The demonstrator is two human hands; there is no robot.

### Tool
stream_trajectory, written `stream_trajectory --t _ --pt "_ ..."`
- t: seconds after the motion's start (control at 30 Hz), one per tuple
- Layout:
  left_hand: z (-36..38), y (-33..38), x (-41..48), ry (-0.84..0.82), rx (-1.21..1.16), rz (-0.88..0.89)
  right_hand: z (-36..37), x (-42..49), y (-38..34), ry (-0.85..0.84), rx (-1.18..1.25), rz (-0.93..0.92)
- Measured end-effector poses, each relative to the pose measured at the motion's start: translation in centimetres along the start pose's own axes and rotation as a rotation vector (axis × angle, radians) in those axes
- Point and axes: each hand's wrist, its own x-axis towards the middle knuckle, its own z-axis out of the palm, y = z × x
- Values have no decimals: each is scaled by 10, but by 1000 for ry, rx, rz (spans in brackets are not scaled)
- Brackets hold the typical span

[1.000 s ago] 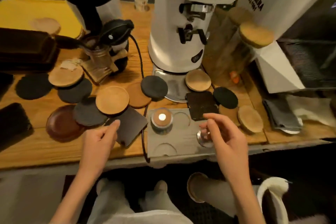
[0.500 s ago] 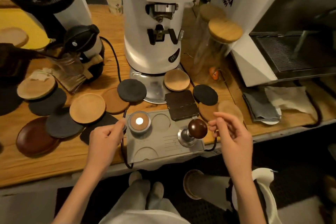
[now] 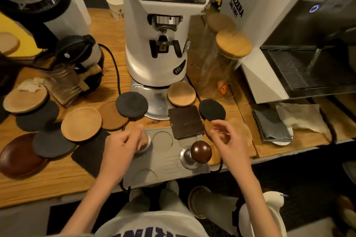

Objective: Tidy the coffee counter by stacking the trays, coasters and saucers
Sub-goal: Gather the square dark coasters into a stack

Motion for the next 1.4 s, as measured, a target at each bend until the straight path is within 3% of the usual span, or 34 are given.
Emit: stream_trajectory --t 0.2,0.47,0.9,1.4 --pt "11 3 14 59 10 3 10 67 4 -307 -369 -215" --pt "13 -15 18 197 59 -63 20 93 14 -531 -587 -324" --pt "21 -10 21 233 32 -127 26 113 18 -650 -697 -367" --pt "20 -2 27 226 22 -123 18 104 12 -614 -494 -430"
